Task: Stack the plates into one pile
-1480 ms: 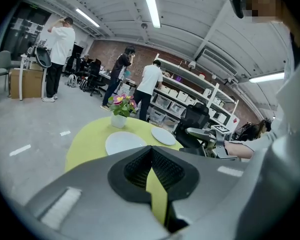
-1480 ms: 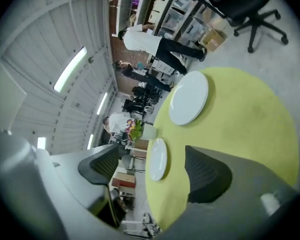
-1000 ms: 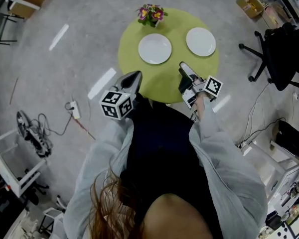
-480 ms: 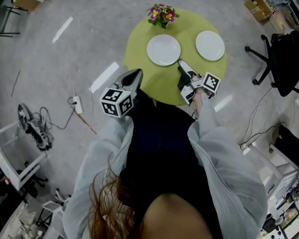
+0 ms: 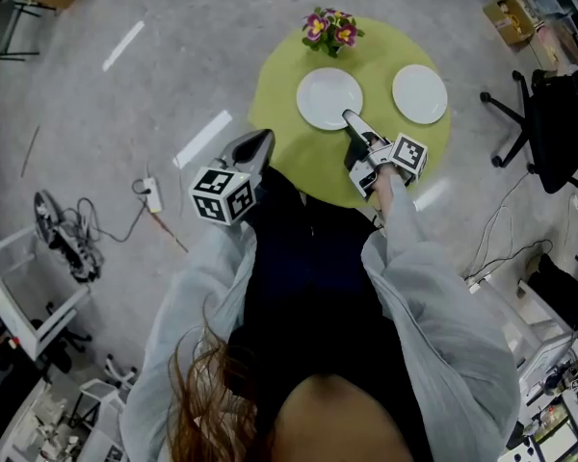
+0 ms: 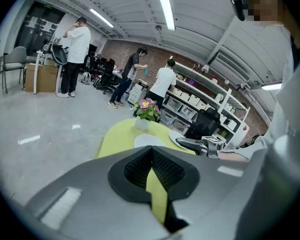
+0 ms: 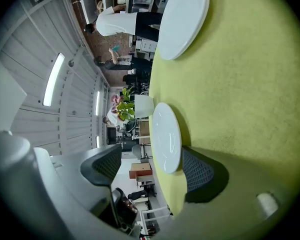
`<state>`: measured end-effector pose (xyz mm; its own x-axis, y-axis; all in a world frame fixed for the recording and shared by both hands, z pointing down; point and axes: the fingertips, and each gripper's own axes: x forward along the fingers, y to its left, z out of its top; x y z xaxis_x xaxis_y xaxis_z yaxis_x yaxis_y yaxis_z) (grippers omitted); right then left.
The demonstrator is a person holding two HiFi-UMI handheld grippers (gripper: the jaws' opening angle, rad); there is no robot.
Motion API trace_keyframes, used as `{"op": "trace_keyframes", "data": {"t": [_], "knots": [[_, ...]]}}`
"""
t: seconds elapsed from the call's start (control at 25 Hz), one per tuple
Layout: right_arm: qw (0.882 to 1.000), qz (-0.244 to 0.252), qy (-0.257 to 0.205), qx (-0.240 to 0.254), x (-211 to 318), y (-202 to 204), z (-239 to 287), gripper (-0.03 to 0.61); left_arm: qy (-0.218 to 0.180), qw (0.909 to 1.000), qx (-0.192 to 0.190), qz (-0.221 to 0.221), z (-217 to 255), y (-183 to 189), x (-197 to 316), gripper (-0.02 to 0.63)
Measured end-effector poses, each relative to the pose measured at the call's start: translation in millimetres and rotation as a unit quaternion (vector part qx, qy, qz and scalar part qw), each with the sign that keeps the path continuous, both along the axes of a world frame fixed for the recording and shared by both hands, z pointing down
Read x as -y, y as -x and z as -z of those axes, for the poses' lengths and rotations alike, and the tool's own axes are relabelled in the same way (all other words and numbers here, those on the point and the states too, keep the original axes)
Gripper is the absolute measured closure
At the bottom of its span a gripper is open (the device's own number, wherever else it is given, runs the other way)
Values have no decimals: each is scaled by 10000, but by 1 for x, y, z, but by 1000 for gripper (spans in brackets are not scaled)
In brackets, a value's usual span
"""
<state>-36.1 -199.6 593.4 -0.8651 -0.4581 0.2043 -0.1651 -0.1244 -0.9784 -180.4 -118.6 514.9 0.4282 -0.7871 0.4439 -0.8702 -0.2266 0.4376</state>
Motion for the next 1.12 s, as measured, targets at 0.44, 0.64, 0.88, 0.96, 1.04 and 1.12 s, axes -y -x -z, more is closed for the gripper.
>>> {"op": "trace_keyframes", "data": {"t": [0.44,0.64,0.88,0.96,1.04,1.12], "knots": [[9856,-513,959,-1296,-5,-15,-41,549,76,9999,-74,104,-3,11,-4,601],[9880,-565,785,-1206,-3,-16,-39,552,87,9998,-94,152,-5,13,-5,601],[9919,-645,562,-939,-4,-13,-24,559,84,9998,-90,165,-6,9,-10,601],[9935,-663,460,-802,-4,-11,-17,561,62,9998,-99,153,-4,6,-12,601],[9948,-660,326,-701,-2,-10,-10,563,30,9999,-115,126,-3,3,-12,601],[9956,-620,167,-682,2,-9,-4,563,1,9999,-120,92,-2,-1,-10,601]]}}
